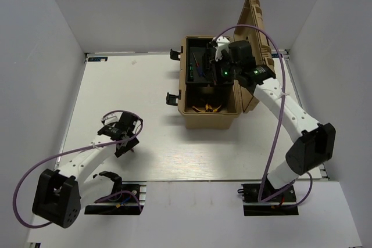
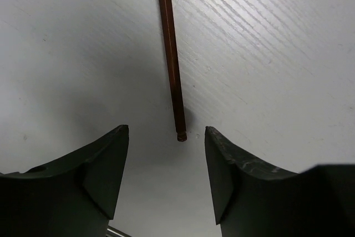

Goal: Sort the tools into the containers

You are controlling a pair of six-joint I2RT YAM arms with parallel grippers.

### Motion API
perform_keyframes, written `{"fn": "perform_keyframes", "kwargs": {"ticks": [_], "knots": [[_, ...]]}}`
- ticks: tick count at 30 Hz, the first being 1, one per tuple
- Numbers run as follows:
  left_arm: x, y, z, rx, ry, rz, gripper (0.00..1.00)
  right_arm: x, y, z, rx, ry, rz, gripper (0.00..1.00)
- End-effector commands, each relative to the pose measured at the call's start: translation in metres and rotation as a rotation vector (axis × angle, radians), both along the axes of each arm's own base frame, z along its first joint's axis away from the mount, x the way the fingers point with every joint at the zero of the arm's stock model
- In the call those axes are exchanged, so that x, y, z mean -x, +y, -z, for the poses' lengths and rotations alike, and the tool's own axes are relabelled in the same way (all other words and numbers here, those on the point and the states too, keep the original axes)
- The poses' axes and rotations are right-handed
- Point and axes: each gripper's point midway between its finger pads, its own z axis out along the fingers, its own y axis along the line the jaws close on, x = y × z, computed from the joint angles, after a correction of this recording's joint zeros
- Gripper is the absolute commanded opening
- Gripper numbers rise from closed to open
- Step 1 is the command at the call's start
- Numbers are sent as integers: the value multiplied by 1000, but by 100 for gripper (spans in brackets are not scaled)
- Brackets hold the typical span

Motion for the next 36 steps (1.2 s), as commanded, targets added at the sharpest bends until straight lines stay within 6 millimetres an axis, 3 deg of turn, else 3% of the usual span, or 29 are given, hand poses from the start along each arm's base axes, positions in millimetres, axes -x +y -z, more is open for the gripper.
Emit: {"fn": "perform_keyframes", "kwargs": {"ticks": [1,12,18,27,34,35,36], "knots": [[-5,-1,7,9,7,-33,66,21,10,-9,-66,-16,-107,0],[-28,10,20,-25,30,-98,62,59,-4,4,-56,-36,-154,0],[-30,14,31,-39,71,-117,62,76,-11,-2,-74,-56,-165,0],[-21,18,36,-48,98,-126,34,88,-20,-22,-97,-112,-162,0],[-19,17,32,-36,84,-116,10,94,-22,-21,-99,-109,-167,0],[-26,16,23,-23,44,-116,7,96,-21,-24,-106,-114,-175,5],[-25,16,20,-21,37,-116,4,98,-21,-23,-106,-108,-179,18]]}}
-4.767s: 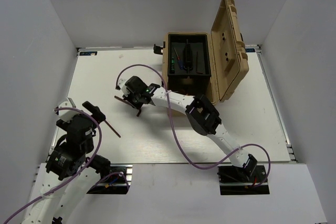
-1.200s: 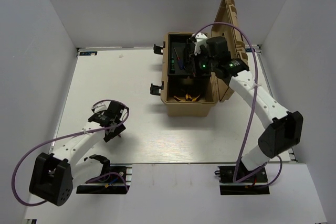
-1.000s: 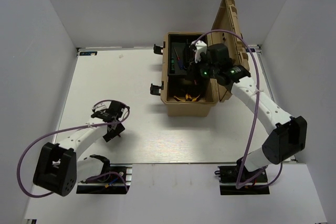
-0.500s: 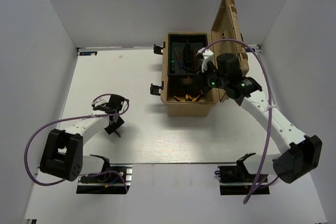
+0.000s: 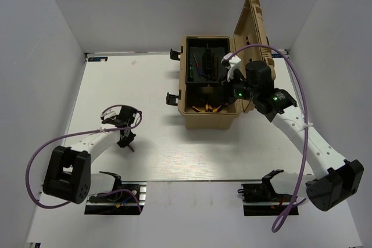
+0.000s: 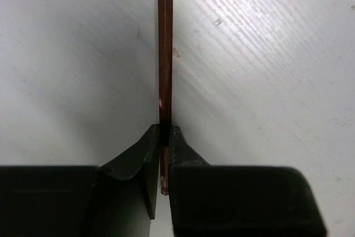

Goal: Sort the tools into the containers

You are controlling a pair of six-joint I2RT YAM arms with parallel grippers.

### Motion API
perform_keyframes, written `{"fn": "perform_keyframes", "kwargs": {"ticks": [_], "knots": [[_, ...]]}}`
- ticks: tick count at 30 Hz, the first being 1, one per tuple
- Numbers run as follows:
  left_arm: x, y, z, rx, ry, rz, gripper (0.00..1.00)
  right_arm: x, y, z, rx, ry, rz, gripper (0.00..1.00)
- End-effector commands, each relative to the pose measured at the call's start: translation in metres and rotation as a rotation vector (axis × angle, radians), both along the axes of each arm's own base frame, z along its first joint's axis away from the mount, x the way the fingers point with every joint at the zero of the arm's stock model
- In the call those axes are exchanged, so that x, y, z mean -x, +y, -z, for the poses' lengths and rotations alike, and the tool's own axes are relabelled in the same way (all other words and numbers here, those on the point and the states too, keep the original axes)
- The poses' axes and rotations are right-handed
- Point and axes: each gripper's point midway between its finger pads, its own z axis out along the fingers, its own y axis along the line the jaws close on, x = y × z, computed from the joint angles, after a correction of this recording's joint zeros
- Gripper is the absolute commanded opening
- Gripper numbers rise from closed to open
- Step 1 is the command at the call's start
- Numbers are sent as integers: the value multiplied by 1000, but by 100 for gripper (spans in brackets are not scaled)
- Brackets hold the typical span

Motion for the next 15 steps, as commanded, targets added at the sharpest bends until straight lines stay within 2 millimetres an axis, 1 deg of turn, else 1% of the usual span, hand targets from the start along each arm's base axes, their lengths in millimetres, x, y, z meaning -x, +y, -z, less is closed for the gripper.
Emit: {"fn": "perform_keyframes", "kwargs": {"ticks": [1,2,3,4,5,6,7,8,9,10,11,12,13,14,15], "knots": [[6,3,-9,2,-16,4,0,7,0,-8,-25,-29,-33,32],[2,4,-19,1,-59,11,0,8,0,-7,-9,-50,-56,44],[-3,3,-27,6,-90,21,0,8,-1,-8,-4,-59,-62,67],[-6,1,-33,11,-112,49,0,9,0,-7,-2,-60,-72,70],[-14,-1,-46,14,-154,66,0,11,1,-5,3,-57,-89,73],[-21,-2,-61,21,-211,78,0,12,3,-9,-3,-63,-105,71],[-26,-9,-70,35,-237,111,0,13,4,-8,4,-67,-125,68],[-34,-11,-87,29,-276,139,0,16,6,-9,-3,-61,-150,59],[-40,-16,-98,49,-310,162,0,21,9,-14,-11,-59,-178,24],[-43,-19,-107,48,-327,201,0,22,10,-15,-14,-61,-191,6],[-52,-26,-129,63,-392,232,0,24,14,-19,-26,-60,-216,0],[-56,-34,-138,89,-413,273,0,27,14,-19,-26,-49,-232,0],[-65,-41,-155,109,-473,311,0,27,15,-21,-23,-61,-246,0],[-73,-48,-173,110,-522,366,0,30,18,-29,-34,-73,-271,0],[-77,-63,-185,160,-557,439,0,34,18,-26,-27,-58,-293,0]]}}
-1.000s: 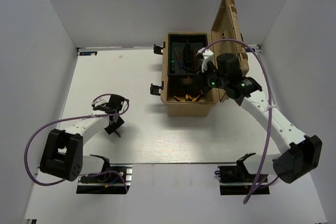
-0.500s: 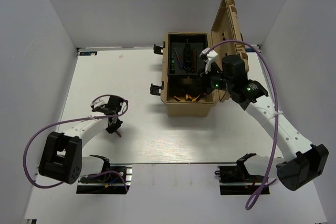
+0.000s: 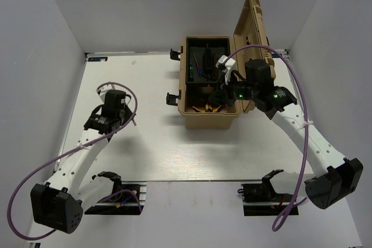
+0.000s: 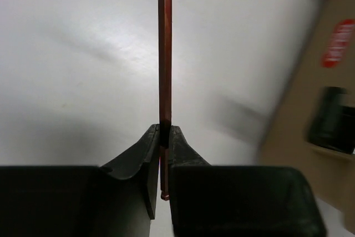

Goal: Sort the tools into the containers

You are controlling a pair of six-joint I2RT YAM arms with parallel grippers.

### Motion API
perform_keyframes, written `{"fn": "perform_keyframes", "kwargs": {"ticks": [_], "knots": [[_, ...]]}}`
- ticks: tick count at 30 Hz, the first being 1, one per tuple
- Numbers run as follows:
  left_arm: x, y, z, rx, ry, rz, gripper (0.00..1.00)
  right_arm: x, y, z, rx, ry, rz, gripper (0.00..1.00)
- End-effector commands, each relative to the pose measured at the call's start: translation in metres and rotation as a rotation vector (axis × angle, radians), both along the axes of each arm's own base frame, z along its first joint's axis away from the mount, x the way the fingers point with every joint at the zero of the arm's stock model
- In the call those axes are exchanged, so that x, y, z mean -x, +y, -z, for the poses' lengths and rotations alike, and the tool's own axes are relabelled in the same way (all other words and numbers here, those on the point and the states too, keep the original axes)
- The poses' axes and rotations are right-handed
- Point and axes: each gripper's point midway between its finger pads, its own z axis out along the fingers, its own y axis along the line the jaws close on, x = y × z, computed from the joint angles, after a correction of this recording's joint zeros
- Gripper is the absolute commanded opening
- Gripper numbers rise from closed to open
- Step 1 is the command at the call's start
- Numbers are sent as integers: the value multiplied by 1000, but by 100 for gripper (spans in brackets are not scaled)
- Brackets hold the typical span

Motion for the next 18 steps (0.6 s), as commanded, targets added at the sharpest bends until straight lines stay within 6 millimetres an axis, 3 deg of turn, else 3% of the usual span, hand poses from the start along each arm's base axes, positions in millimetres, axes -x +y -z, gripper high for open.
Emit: {"fn": "perform_keyframes", "kwargs": {"ticks": [1,3,4,9,10,12,14,15,17,18], "knots": [[-37,-43,-82,74,-259,248,0,12,8,-25,-31,-50,-120,0],[-48,-69,-94,112,-276,393,0,21,9,-34,-28,-68,-178,0],[-59,-80,-118,129,-327,437,0,22,10,-34,-18,-83,-200,0],[-88,-138,-157,191,-422,704,0,-1,-3,-46,73,-149,-78,0],[-94,-148,-176,201,-467,732,0,-5,-5,-48,82,-160,-64,0],[-106,-169,-180,227,-486,814,0,-9,-10,-51,99,-177,-31,0],[-112,-191,-204,265,-555,905,0,-17,-17,-55,115,-195,27,0],[-121,-206,-193,284,-532,942,0,-19,-18,-56,112,-191,49,0],[-124,-230,-214,342,-591,1016,0,-28,-28,-59,131,-212,123,0],[-131,-246,-211,363,-591,1047,0,-29,-29,-59,132,-211,141,0]]}}
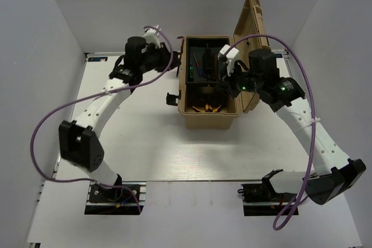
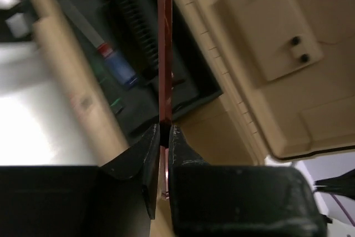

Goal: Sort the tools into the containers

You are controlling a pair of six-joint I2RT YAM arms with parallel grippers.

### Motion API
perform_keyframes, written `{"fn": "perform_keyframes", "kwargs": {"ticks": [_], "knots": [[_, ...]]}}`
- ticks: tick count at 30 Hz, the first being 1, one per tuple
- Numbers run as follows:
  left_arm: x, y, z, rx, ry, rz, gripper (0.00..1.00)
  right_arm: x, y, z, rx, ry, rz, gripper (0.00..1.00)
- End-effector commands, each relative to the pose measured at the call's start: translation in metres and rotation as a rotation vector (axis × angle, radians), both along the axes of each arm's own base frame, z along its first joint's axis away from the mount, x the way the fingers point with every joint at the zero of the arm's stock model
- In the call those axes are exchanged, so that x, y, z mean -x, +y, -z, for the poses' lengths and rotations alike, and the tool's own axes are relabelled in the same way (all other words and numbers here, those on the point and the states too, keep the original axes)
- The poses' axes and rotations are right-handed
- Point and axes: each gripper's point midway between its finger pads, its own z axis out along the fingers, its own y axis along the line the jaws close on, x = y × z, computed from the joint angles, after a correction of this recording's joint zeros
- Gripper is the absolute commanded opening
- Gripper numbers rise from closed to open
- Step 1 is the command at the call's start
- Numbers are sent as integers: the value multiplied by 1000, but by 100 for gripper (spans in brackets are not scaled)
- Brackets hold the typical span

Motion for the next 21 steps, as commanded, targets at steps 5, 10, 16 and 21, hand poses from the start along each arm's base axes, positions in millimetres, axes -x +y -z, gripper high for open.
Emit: {"fn": "perform_keyframes", "kwargs": {"ticks": [5,10,16,21], "knots": [[-15,-90,-45,168,-135,281,0,-15,-26,-18,41,-84,160,0],[-26,-140,-45,278,-129,358,0,-10,-28,-17,47,-87,163,0],[-63,-172,-23,278,-93,295,0,-6,-37,-14,56,-83,183,0],[-83,-177,8,223,-17,162,0,-2,-40,-12,59,-78,188,0]]}}
